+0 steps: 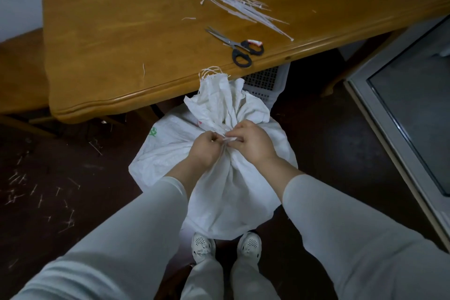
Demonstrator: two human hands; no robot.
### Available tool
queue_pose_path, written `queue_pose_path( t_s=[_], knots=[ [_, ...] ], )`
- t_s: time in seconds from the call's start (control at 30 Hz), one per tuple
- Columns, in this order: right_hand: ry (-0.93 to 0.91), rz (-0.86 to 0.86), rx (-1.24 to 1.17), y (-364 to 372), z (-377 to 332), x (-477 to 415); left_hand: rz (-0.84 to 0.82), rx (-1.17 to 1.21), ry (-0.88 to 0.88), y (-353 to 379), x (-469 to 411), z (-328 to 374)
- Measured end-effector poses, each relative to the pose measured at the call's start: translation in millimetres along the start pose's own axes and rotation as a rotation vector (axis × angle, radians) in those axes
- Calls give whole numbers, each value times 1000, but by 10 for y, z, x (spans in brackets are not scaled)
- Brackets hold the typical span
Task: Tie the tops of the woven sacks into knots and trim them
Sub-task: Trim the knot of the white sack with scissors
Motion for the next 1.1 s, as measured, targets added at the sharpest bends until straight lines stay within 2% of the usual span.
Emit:
queue_pose_path(
  t_s=[0.23, 0.33, 0.4, 0.57, 0.63, 0.8, 0.93, 1.1],
  knots=[
    [-29, -15, 165, 46, -28, 49, -28, 36, -11, 16, 2, -50],
    [-17, 22, 141, 9, 5, 112, -33, 154, -62, -13, -9, -119],
    [62, 69, 107, -20, 102, 162, -23, 155, -72, -21, -7, -143],
    [379, 316, -173, -118, 499, 392, -54, 34, -8, 37, -32, -90],
    [461, 347, -220, -128, 606, 465, -50, -43, 11, 54, -61, -68],
    [521, 363, -250, -123, 693, 478, -12, -338, 86, 92, -152, -52],
    [581, 445, -409, -143, 706, 507, 138, -608, 34, 6, -214, -201],
    [631, 499, -478, -175, 740, 488, -76, -385, 42, 33, -294, -301]
  ],
)
Point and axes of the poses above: each hand's wrist, its own x-axis away from the middle knuckle, its own y-axis out of the palm, z = x × y, the point moved 7 cm from there along -x, towards the middle knuckle, and after that the axes turned 10 degrees about -y, right-handed, at the moved point
